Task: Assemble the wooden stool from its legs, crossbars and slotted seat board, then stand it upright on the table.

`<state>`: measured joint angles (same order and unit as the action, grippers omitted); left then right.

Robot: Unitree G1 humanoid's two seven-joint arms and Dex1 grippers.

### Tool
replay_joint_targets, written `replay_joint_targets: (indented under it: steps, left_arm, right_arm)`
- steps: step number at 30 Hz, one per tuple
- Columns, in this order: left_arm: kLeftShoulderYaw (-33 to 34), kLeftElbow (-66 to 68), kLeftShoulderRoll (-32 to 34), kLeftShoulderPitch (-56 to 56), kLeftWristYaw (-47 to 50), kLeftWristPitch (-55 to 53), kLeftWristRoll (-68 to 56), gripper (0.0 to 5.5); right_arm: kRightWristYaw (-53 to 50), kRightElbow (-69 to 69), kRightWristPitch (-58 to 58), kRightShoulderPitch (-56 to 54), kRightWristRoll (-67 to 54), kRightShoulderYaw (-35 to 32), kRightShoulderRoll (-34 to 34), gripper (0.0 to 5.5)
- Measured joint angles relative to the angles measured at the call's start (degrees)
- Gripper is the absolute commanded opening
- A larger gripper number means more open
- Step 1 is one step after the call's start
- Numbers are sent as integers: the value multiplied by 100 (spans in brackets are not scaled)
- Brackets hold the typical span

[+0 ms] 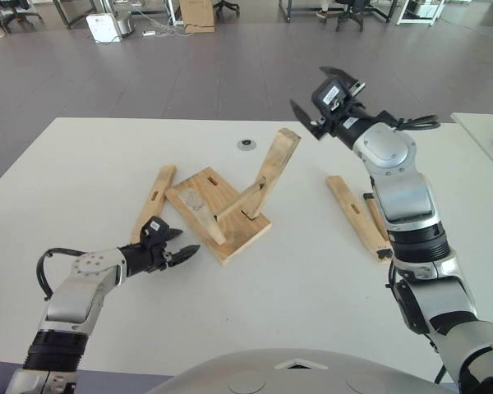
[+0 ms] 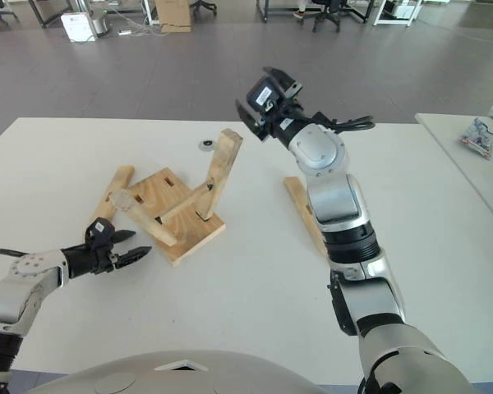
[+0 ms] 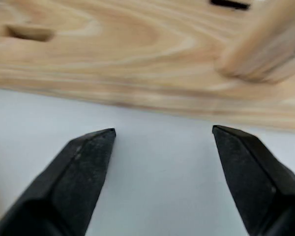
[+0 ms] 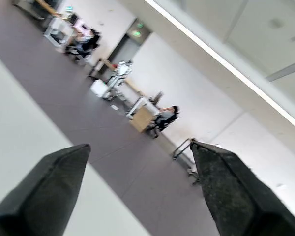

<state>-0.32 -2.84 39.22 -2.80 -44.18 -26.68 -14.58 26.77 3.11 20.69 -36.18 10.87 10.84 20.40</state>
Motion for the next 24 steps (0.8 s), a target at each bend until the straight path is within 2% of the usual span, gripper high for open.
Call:
replay_joint_targets:
  steps: [2, 6, 9, 13, 18, 24]
  left_arm:
    - [-46, 257, 152, 249, 55, 88, 198, 365]
    - [-358, 521, 3, 709, -5, 232, 341, 365]
    - [-610, 757, -135, 988, -41, 351, 440, 365]
    - [-752, 1051, -300, 1277, -136, 554, 586, 365]
    - [-873, 1741, -854, 1939, 5, 599, 797, 365]
    - [-914, 1777, -1158, 2129, -39, 836, 829, 365]
  right_arm:
    - [168, -736, -226, 257, -9, 249, 12, 381]
    - [24, -3372, -1199, 412, -23, 326, -178, 381]
    - [836, -4087, -1515, 542, -713, 183, -712, 381]
    - [1648, -3804, -1347, 663, -1083, 212, -804, 381]
    - [2614, -1763, -323, 1626, -1413, 321, -15, 381]
    - [2082, -1217, -76, 1853, -1496, -127, 131, 381]
